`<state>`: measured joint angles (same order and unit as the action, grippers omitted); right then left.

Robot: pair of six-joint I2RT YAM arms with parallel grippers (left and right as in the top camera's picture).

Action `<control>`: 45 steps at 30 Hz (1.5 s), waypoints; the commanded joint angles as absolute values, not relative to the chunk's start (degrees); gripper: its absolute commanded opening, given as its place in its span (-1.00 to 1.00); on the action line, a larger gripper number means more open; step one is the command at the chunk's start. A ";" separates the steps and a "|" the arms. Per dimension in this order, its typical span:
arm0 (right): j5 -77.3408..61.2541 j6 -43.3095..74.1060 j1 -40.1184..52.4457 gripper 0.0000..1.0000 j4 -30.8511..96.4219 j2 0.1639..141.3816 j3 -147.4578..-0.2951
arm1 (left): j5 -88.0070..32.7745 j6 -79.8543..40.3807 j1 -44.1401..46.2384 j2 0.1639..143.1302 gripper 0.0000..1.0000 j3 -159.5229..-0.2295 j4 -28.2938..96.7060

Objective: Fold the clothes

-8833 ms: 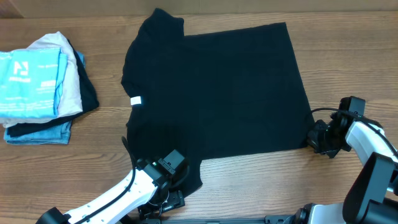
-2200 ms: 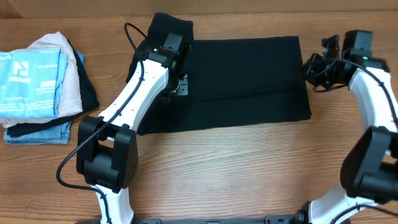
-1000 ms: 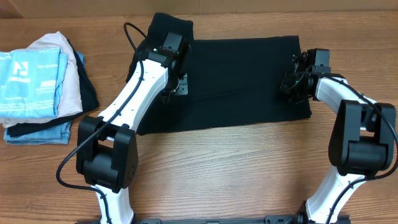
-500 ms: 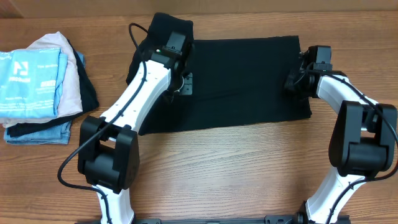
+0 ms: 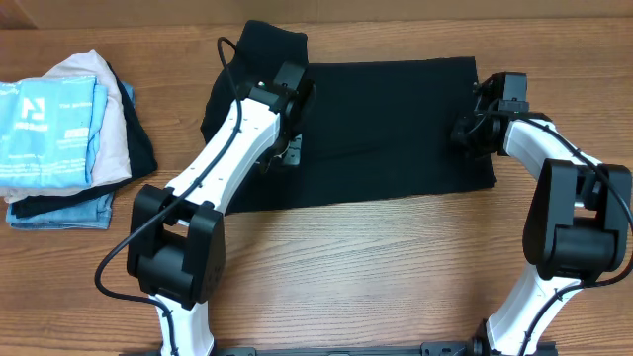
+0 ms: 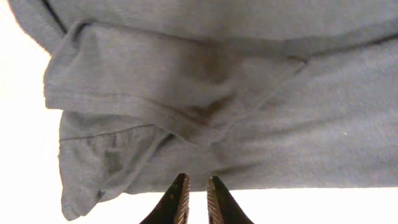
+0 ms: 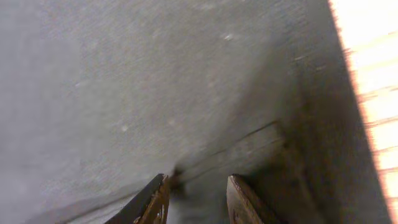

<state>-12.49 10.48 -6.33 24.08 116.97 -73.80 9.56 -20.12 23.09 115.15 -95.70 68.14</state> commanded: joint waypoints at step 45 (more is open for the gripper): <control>-18.31 8.86 -6.11 -0.31 39.03 109.95 -74.67 | 11.81 -26.61 4.49 117.01 -0.91 -88.05 68.05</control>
<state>-17.67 10.20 -6.28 38.74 113.82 -73.87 13.82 -26.85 5.37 116.53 -87.00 69.60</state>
